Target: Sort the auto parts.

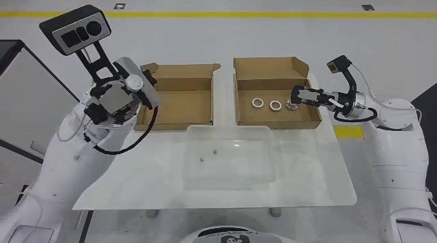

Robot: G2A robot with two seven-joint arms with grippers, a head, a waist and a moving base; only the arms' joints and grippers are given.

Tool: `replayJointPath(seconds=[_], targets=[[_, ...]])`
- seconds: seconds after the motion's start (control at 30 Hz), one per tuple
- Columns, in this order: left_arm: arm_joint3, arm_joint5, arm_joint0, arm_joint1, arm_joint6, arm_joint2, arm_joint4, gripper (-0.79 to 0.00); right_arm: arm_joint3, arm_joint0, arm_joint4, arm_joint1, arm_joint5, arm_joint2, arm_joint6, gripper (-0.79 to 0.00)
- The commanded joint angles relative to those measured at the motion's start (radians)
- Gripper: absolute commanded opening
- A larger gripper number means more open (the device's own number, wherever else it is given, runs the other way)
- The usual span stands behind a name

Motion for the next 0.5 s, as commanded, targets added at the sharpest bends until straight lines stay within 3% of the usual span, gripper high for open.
replayJointPath(seconds=[0.0, 0.27, 0.47], targets=[[0.009, -0.002, -0.001, -0.005, -0.014, 0.008, -0.027, -0.785, 0.0, 0.0, 0.0, 0.0, 0.0, 0.0, 0.0, 0.0], [0.031, -0.01, 0.005, -0.023, -0.049, 0.014, -0.097, -0.785, 0.0, 0.0, 0.0, 0.0, 0.0, 0.0, 0.0, 0.0], [0.062, 0.026, 0.012, -0.027, -0.087, -0.023, -0.014, -0.785, 0.0, 0.0, 0.0, 0.0, 0.0, 0.0, 0.0, 0.0]])
